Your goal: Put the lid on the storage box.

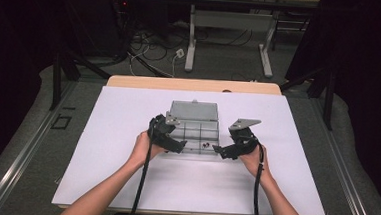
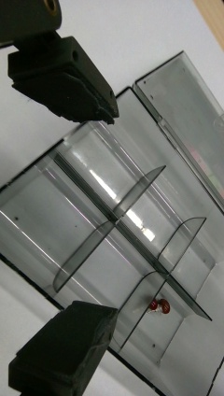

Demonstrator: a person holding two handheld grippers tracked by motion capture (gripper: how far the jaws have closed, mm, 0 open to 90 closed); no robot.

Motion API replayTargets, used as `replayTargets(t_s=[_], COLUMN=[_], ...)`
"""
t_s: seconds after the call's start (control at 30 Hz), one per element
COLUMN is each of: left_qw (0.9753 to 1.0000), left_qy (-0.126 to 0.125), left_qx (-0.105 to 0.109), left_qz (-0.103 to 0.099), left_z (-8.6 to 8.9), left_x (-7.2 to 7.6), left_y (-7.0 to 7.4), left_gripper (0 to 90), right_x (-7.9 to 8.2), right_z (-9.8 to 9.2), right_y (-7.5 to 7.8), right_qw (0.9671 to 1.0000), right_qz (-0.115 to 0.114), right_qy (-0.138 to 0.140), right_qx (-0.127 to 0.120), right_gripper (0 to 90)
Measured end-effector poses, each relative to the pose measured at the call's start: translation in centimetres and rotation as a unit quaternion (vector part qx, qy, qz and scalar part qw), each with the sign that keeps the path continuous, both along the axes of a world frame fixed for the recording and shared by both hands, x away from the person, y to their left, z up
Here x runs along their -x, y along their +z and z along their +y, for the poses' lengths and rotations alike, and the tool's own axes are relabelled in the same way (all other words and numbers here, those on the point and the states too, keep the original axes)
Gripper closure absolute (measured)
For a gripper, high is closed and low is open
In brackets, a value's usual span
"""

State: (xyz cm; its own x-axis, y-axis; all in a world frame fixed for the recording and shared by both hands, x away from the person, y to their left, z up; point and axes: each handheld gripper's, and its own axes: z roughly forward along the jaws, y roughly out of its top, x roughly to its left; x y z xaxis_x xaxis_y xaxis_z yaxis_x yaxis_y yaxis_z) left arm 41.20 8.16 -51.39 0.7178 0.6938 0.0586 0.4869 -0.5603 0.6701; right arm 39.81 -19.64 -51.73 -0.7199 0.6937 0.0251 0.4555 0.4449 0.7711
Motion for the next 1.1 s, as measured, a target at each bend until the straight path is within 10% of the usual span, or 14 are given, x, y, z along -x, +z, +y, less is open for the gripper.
replayTargets(t_s=[0.67,1.1], left_qw=[0.9978,0.9972], left_qy=[0.003,-0.002], left_qx=[-0.026,-0.052], left_qz=[0.061,0.053], left_z=[-2.4,-3.0], left_x=[-2.2,-2.5], left_y=[-1.8,-2.2], left_gripper=[50.4,59.1], right_x=[-3.6,-9.3], right_z=[-0.1,0.2], right_y=[0.3,-0.5], right_qw=[0.9996,0.9948], right_qz=[0.011,0.035], right_qy=[-0.023,-0.095], right_qx=[-0.013,0.005], right_gripper=[25.3,89.4])
